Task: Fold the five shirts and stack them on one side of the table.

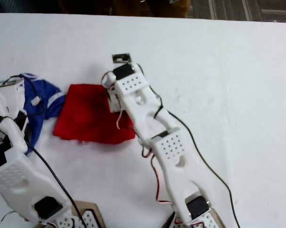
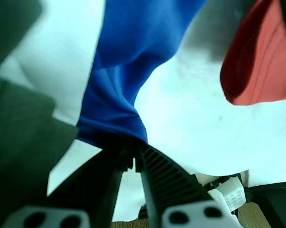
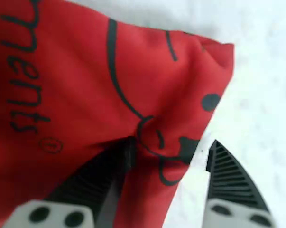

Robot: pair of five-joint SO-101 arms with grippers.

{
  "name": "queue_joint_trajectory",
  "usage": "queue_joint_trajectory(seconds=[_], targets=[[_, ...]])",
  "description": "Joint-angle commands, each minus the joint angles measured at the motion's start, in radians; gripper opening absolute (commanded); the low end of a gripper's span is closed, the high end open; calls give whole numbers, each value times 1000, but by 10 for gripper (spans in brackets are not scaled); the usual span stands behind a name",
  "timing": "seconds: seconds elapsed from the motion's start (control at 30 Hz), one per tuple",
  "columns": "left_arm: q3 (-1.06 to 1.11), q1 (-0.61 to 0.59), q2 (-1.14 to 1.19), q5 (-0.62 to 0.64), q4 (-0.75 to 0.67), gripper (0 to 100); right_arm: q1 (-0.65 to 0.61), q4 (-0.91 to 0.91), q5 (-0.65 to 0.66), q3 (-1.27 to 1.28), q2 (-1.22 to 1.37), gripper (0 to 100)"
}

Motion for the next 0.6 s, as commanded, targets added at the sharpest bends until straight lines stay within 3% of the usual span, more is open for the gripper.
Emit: queue_joint_trajectory(seconds=[0.0,0.1,0.43,0.57], targets=[[1,-2,-63,-9,17,38,15,-7,-5,-31,-8,214],[-2,-2,-63,-9,17,38,15,-10,-9,-31,-2,20],[-1,-2,-63,-8,17,37,61,-2,2,-71,-7,19],[-1,-2,-63,-8,17,37,145,35,100,-190,-8,19]])
